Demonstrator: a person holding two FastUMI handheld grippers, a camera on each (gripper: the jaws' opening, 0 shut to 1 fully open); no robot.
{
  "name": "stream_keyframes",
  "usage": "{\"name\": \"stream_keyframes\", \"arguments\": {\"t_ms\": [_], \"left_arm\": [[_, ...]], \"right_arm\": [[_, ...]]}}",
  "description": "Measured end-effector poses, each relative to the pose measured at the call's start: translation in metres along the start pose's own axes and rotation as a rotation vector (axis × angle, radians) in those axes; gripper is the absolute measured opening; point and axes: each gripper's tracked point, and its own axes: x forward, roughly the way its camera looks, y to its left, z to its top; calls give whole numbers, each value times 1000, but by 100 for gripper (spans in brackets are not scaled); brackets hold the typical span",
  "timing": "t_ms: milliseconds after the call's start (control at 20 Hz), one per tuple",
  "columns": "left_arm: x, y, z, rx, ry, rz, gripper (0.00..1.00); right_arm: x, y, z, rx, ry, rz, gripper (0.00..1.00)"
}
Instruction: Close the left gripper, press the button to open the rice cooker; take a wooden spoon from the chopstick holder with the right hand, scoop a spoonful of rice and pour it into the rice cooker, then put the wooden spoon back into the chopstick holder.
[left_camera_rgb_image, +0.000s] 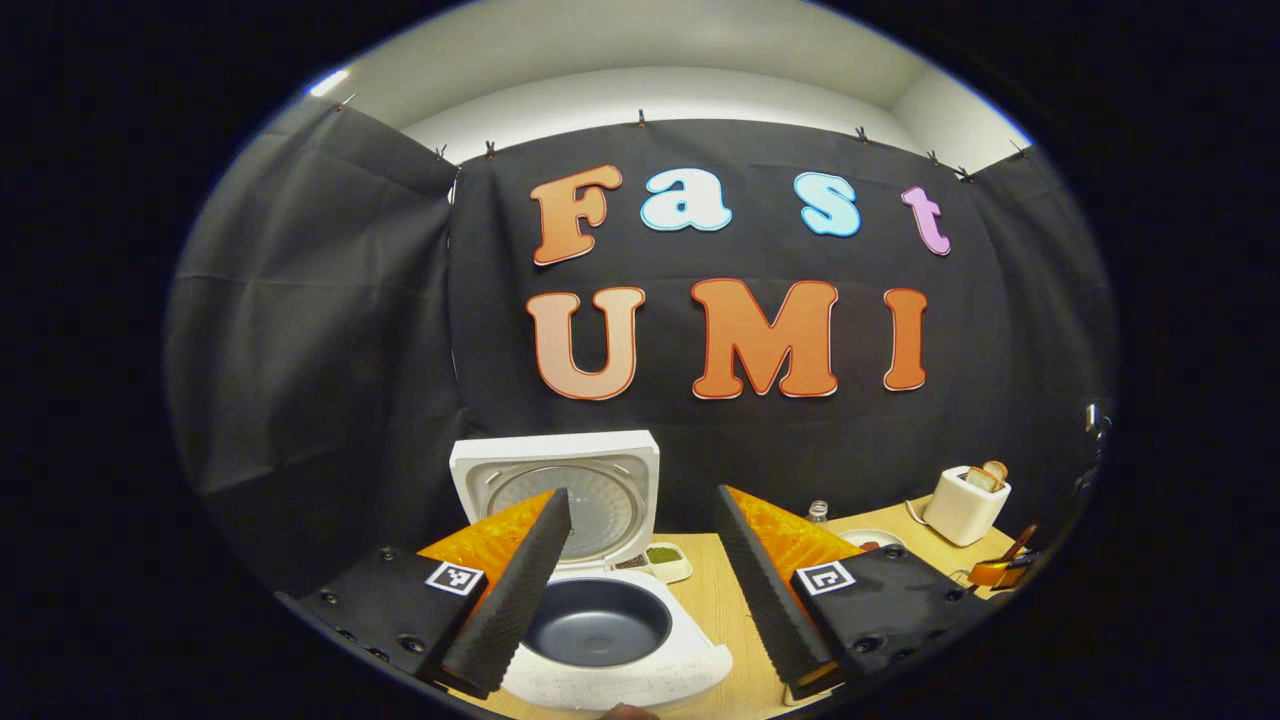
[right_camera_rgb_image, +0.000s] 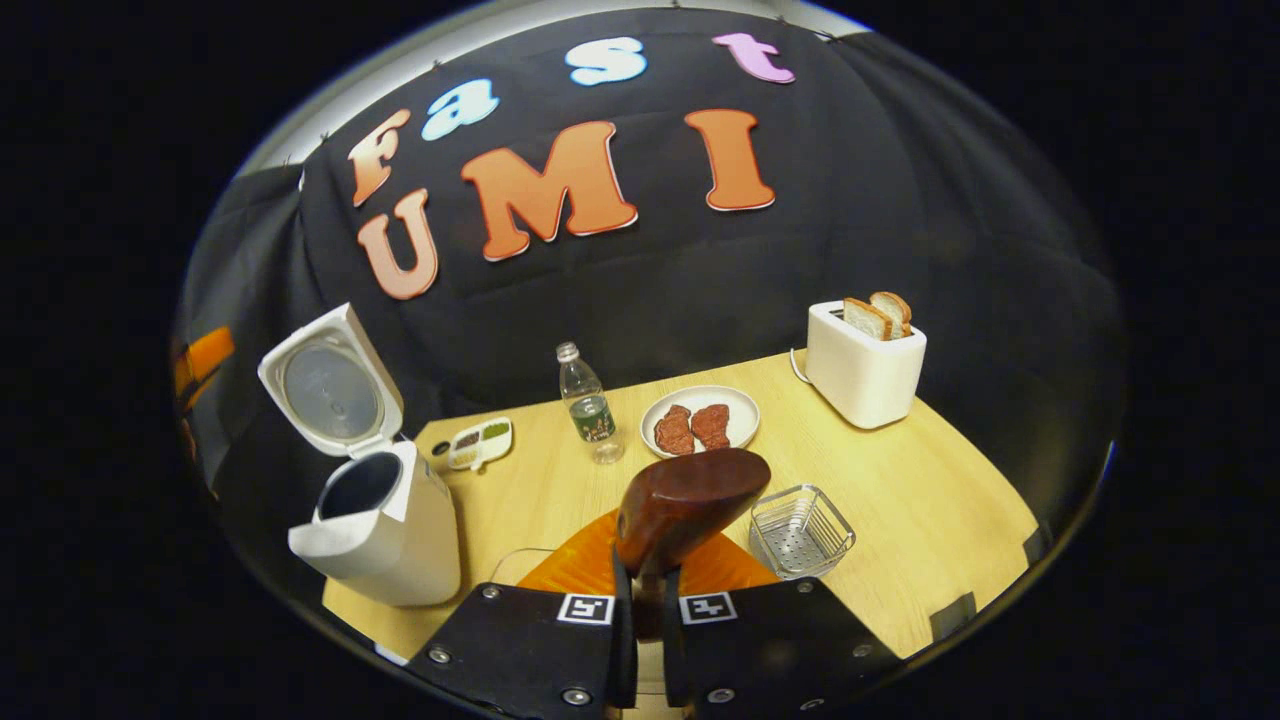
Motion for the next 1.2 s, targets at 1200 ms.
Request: {"name": "stream_keyframes", "arguments": {"t_ms": [1200], "left_arm": [[8, 40, -7, 18, 44, -1, 98]], "right_arm": [[34, 36, -96, -184, 50, -97, 10]]}}
